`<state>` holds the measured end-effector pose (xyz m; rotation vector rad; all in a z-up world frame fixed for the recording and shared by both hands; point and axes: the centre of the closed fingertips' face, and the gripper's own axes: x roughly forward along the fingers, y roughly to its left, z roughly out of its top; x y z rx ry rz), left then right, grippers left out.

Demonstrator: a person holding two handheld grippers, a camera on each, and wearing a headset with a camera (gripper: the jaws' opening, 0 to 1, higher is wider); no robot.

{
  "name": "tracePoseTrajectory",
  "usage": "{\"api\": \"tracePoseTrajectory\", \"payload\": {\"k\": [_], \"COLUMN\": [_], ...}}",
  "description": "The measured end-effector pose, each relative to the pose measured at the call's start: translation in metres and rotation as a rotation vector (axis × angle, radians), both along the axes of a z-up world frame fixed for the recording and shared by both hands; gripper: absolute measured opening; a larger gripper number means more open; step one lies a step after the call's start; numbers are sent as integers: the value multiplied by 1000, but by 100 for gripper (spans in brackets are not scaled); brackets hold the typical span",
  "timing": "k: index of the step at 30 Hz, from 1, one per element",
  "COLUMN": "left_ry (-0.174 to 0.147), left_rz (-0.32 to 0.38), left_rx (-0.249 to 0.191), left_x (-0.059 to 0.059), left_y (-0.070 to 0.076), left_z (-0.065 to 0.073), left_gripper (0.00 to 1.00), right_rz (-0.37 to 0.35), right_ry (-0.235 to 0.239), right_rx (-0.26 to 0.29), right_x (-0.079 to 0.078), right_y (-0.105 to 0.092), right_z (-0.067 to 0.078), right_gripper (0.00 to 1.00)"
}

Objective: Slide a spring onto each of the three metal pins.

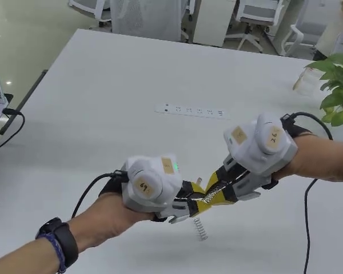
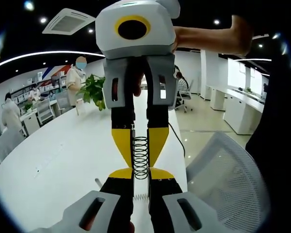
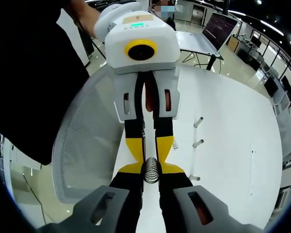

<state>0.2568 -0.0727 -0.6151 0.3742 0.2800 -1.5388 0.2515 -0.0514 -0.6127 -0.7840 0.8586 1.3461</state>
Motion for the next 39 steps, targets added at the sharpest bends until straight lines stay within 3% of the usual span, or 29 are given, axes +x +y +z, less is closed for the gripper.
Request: {"api": "tracePoseTrajectory", "payload": {"k": [9,21,28,39], "left_ry": [3,29,40,72], "left_rz": [13,45,85,214], "left_rx": [10,18,22,26], "left_x": [1,2,7,24], "left_y": [4,13,26,63], "left_z": [-7,-14,-16,-25], "left_gripper": [3,12,16,23], "right_rz": [-6,-25,-47,-74], "right_ry": [-2,-3,-4,-1], "right_rx": [4,11,4,-10], "right_x": [0,5,8,16], "right_y": [4,5,2,-1], "right_z": [-7,-10,-16,-28], "right_gripper": [8,8,8,8]}}
